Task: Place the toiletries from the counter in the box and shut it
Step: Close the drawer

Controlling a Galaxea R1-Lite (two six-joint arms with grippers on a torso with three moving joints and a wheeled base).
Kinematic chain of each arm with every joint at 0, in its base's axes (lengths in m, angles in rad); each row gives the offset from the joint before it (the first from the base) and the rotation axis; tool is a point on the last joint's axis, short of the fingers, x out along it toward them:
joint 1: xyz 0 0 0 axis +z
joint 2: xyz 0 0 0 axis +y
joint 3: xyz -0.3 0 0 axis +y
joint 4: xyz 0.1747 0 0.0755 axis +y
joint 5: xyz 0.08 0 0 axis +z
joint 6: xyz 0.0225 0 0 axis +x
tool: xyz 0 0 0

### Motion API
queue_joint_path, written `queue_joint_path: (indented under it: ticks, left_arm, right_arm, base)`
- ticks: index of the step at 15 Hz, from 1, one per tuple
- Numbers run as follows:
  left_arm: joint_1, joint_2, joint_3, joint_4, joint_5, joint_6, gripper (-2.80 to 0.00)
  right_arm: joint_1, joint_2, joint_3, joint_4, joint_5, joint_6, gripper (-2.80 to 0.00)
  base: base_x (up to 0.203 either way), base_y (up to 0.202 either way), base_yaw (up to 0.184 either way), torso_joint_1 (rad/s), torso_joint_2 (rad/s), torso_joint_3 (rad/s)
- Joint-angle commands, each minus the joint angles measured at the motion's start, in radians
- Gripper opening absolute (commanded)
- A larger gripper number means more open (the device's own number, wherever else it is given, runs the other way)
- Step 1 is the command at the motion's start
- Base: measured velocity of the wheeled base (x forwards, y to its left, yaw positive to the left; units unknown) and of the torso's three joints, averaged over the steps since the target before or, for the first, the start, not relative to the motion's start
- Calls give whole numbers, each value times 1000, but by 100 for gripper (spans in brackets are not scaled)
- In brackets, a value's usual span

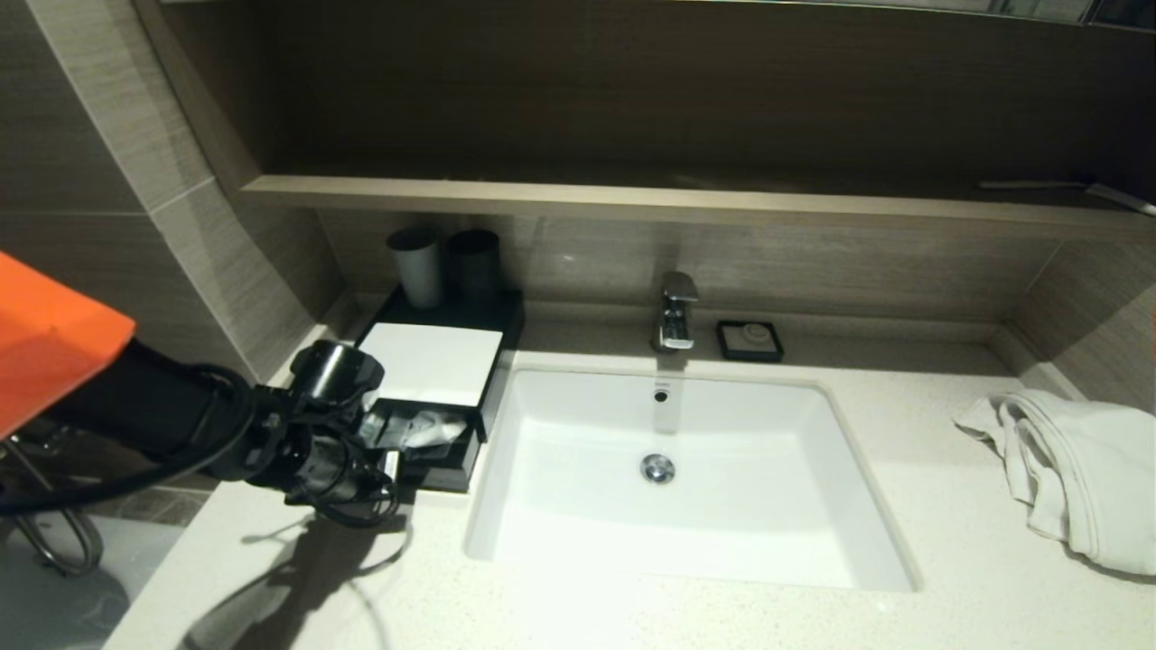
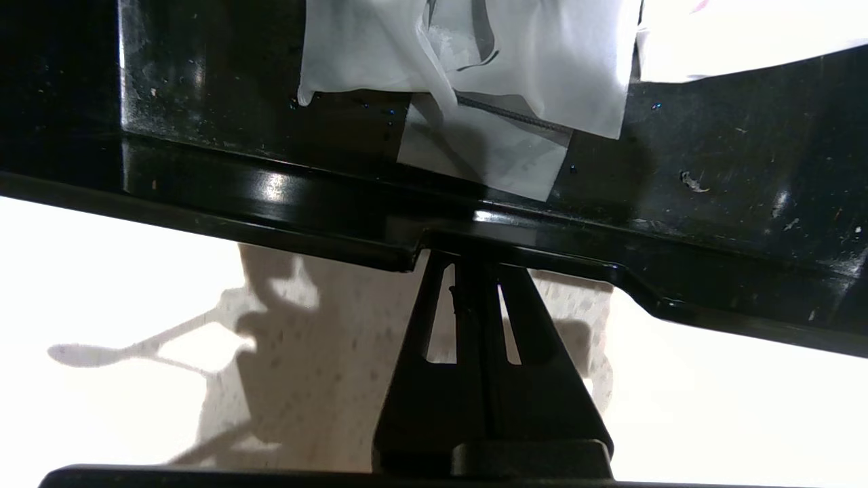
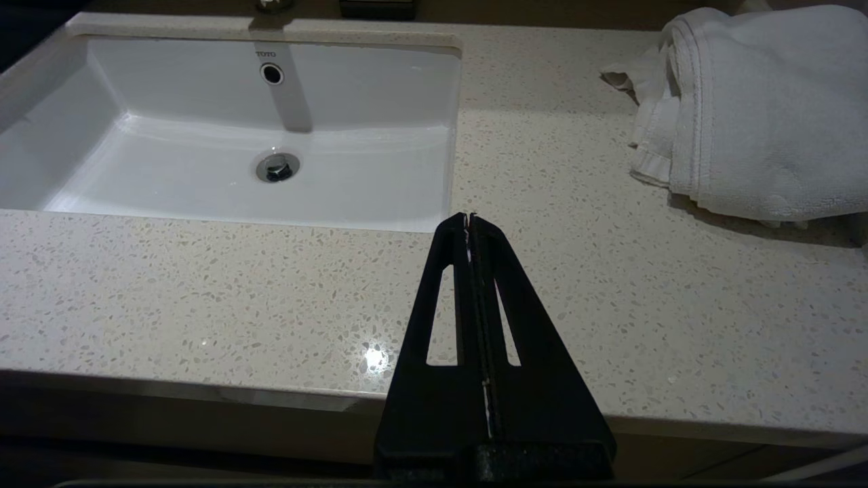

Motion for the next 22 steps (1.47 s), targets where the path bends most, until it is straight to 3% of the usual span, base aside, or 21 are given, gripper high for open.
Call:
queue_joint_path:
  ticks: [1,22]
  left_arm:
    - [0,23,-22,-1,1,-2,-280]
    - [19,56,-135,-6,1,-4,-280]
  right_arm:
    - [0,0,0,0,0,0,-280]
    - [0,0,0,0,0,0,-280]
  base:
    - [0,0,0,0,0,0]
    - [0,0,0,0,0,0]
